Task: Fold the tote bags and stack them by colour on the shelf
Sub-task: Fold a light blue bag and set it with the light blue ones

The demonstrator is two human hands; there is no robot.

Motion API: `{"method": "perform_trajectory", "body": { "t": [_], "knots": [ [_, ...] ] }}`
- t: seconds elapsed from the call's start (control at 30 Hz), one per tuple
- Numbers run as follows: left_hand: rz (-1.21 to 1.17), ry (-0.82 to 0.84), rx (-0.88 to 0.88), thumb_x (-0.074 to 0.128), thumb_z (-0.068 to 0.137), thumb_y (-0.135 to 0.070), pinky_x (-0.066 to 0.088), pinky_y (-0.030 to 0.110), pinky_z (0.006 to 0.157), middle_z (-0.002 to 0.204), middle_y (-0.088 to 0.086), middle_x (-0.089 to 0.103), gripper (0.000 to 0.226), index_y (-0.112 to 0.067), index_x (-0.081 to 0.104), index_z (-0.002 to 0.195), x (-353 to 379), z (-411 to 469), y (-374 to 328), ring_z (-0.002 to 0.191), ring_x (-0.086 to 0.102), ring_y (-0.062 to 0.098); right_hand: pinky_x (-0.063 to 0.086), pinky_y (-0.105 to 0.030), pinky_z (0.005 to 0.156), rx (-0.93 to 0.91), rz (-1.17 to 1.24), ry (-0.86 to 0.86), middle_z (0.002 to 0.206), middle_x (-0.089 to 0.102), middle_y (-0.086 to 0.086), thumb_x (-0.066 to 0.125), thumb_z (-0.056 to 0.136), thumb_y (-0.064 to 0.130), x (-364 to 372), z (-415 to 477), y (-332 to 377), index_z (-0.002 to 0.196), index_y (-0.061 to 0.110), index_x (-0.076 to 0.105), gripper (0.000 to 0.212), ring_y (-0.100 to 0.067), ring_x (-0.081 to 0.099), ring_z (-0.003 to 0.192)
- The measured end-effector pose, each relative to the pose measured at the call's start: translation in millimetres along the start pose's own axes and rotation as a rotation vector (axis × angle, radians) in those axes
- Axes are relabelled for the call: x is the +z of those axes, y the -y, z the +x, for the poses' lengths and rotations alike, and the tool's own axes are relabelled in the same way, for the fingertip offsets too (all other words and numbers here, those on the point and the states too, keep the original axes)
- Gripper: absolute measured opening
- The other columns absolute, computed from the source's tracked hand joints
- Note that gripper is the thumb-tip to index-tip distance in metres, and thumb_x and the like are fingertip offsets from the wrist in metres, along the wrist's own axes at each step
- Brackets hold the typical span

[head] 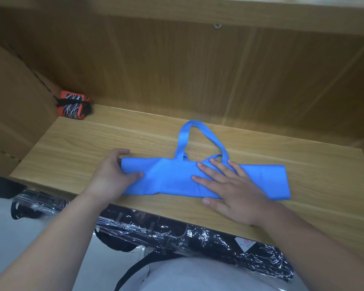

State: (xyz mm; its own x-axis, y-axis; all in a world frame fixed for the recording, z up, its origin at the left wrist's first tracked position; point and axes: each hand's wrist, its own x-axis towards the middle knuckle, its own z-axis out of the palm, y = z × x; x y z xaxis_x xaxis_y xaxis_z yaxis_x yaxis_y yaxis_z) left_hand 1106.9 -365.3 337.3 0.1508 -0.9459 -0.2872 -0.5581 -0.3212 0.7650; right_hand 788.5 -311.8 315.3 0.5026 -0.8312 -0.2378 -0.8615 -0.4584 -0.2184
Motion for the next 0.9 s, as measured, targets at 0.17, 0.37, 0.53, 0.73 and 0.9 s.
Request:
{"method": "perform_trajectory", "body": {
  "t": [0.17, 0.37, 0.53, 0.73, 0.9],
  "knots": [
    [-0.686, 0.014, -0.207, 0.075, 0.083, 0.000, 0.055, 0.024, 0.060, 0.101, 0.009, 0.073, 0.030, -0.007, 0.063, 0.109, -3, -11, -15, 0.075, 0.073, 0.015, -0.014, -0.045, 0.123, -0.003, -0.016, -0.003, 0.164, -0.017, 0.024, -0.008, 0.086, 0.082, 2, -3, 4, 0.156, 0.051, 0.005, 0.078, -0.010, -0.021, 0.153],
    [-1.096, -0.062, -0.389, 0.067, 0.091, -0.006, 0.062, 0.026, 0.069, 0.090, 0.008, 0.078, 0.004, -0.003, 0.068, 0.094, 4, -27, -23, 0.078, 0.076, 0.014, -0.012, -0.042, 0.123, -0.082, -0.056, -0.030, 0.168, -0.008, 0.013, 0.006, 0.094, 0.079, 8, 4, 19, 0.162, 0.029, 0.013, 0.085, -0.011, -0.014, 0.155],
    [-1.075, -0.025, -0.296, 0.063, 0.096, -0.013, 0.060, 0.046, 0.084, 0.113, 0.011, 0.075, 0.015, -0.009, 0.063, 0.111, 2, -27, -21, 0.098, 0.074, 0.024, -0.014, -0.045, 0.122, -0.101, -0.016, -0.018, 0.167, -0.015, 0.012, 0.003, 0.094, 0.079, 6, 13, 27, 0.157, 0.050, 0.001, 0.069, -0.015, -0.020, 0.153],
    [-1.011, -0.114, -0.082, 0.056, 0.100, -0.007, 0.059, 0.026, 0.065, 0.092, 0.000, 0.075, 0.009, -0.014, 0.061, 0.100, -3, -27, -23, 0.083, 0.073, 0.013, 0.014, -0.047, 0.121, -0.055, 0.177, -0.158, 0.165, 0.027, 0.008, 0.003, 0.093, 0.078, 0, 31, 43, 0.149, 0.042, 0.044, 0.077, -0.019, 0.021, 0.153],
    [-1.130, -0.252, -0.177, 0.056, 0.100, -0.003, 0.063, 0.034, 0.070, 0.088, -0.001, 0.078, 0.012, -0.015, 0.056, 0.102, -15, -17, -15, 0.083, 0.075, 0.014, 0.015, -0.042, 0.123, -0.095, 0.127, -0.210, 0.166, 0.023, 0.013, 0.013, 0.097, 0.074, -14, 33, 24, 0.150, 0.038, 0.045, 0.072, -0.017, 0.020, 0.153]
  ]
}}
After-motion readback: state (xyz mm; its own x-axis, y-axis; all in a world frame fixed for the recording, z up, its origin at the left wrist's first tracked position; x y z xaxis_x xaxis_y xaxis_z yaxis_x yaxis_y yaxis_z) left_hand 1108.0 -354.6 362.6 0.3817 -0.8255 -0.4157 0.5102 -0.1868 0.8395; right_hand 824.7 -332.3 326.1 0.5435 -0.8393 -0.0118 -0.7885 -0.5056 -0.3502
